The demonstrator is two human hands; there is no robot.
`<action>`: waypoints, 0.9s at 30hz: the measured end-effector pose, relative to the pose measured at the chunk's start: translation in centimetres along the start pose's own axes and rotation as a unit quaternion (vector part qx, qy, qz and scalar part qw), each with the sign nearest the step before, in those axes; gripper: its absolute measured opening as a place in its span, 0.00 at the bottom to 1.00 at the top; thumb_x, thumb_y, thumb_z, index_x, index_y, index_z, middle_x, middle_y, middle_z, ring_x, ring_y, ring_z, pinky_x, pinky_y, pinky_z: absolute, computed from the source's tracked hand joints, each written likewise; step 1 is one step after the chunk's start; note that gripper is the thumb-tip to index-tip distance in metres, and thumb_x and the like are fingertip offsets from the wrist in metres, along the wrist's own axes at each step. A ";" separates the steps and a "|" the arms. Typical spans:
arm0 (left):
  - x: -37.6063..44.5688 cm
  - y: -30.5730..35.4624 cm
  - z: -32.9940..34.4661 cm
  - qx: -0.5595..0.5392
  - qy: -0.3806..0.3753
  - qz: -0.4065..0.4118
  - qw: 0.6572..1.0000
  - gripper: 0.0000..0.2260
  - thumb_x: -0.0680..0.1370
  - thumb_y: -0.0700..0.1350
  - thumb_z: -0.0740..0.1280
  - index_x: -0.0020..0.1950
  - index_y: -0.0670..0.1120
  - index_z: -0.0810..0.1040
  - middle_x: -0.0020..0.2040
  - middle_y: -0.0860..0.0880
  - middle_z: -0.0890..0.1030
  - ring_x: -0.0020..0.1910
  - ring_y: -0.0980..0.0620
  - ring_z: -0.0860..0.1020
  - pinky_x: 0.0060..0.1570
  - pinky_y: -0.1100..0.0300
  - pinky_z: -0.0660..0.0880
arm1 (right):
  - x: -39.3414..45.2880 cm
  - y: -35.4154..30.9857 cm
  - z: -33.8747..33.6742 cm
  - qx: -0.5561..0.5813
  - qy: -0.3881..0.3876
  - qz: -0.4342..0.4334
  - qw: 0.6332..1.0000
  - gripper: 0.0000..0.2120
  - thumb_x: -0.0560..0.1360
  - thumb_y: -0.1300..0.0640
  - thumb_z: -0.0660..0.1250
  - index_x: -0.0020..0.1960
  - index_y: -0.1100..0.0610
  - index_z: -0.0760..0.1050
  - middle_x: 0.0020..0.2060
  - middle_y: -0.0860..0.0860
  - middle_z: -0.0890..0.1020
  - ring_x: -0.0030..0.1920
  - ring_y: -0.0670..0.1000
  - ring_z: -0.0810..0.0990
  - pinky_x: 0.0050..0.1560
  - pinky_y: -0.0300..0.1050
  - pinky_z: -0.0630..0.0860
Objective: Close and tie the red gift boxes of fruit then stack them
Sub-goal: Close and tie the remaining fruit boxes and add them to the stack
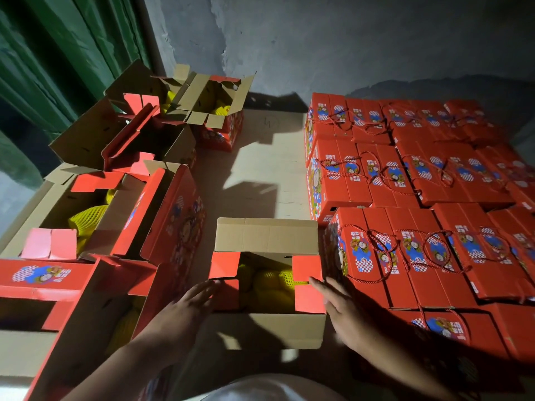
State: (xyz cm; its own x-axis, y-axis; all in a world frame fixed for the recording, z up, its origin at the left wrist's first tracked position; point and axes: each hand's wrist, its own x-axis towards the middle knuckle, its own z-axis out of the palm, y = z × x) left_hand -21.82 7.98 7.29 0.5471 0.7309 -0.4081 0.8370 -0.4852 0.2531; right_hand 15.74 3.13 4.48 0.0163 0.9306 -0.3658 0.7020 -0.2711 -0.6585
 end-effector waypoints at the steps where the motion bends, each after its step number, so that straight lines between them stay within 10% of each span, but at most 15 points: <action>1: -0.2 -0.3 0.2 0.010 -0.006 0.003 1.000 0.40 0.79 0.33 0.56 0.83 0.57 0.40 0.78 0.63 0.29 0.80 0.58 0.34 0.76 0.56 0.62 | -0.1 0.1 -0.3 -0.006 -0.013 -0.002 1.000 0.31 0.84 0.68 0.55 0.77 0.37 0.66 0.79 0.42 0.60 0.77 0.41 0.58 0.75 0.30 0.57; 6: -0.7 -1.2 1.2 0.053 -0.014 0.021 0.998 0.43 0.80 0.52 0.65 0.80 0.57 0.32 0.77 0.62 0.25 0.78 0.55 0.28 0.77 0.54 0.58 | -1.0 0.9 -1.4 -0.050 -0.064 -0.022 0.996 0.40 0.80 0.72 0.57 0.78 0.32 0.59 0.81 0.39 0.53 0.76 0.38 0.61 0.53 0.23 0.70; 9: -0.7 -1.0 1.4 0.044 0.014 0.030 0.998 0.39 0.81 0.60 0.62 0.81 0.57 0.37 0.78 0.62 0.28 0.77 0.57 0.29 0.77 0.56 0.56 | -1.5 1.4 -1.2 -0.101 -0.072 -0.046 0.991 0.44 0.80 0.66 0.66 0.79 0.29 0.50 0.81 0.37 0.48 0.78 0.37 0.48 0.67 0.19 0.49; 15: -1.3 -0.5 0.7 0.086 0.119 0.044 0.988 0.33 0.72 0.43 0.74 0.77 0.51 0.71 0.80 0.53 0.60 0.77 0.50 0.63 0.62 0.58 0.76 | -1.6 1.7 -0.8 -0.102 -0.054 -0.059 0.992 0.41 0.78 0.63 0.70 0.80 0.34 0.56 0.82 0.40 0.51 0.80 0.41 0.52 0.63 0.14 0.47; 19: -1.2 -0.4 0.7 0.123 0.135 0.070 0.981 0.31 0.65 0.50 0.81 0.67 0.50 0.82 0.73 0.49 0.75 0.68 0.50 0.77 0.53 0.60 0.81 | -1.9 2.1 -0.9 -0.106 -0.033 -0.087 0.990 0.39 0.79 0.61 0.70 0.79 0.33 0.57 0.82 0.37 0.50 0.80 0.38 0.50 0.67 0.18 0.45; 24: -1.0 -1.7 1.6 0.017 0.123 0.085 0.989 0.29 0.81 0.54 0.65 0.81 0.55 0.61 0.82 0.57 0.55 0.81 0.57 0.54 0.77 0.59 0.59 | -2.9 2.3 -1.7 -0.064 0.000 -0.136 0.989 0.35 0.76 0.66 0.73 0.77 0.42 0.68 0.82 0.38 0.54 0.71 0.34 0.70 0.54 0.26 0.75; 27: -0.7 -2.3 1.9 -0.085 0.122 0.067 0.987 0.23 0.83 0.55 0.60 0.79 0.63 0.62 0.80 0.62 0.59 0.80 0.61 0.57 0.76 0.63 0.59 | -2.9 1.5 -1.7 -0.045 0.043 -0.147 0.987 0.25 0.78 0.54 0.74 0.73 0.43 0.74 0.80 0.35 0.60 0.68 0.27 0.67 0.61 0.23 0.68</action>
State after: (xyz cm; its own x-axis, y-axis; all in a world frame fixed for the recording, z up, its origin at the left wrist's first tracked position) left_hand -24.17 7.67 5.37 0.6223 0.7697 -0.1423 0.7356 -0.5130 0.4424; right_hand 17.95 0.41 5.69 -0.1408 0.9842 -0.1076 0.7455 0.0339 -0.6656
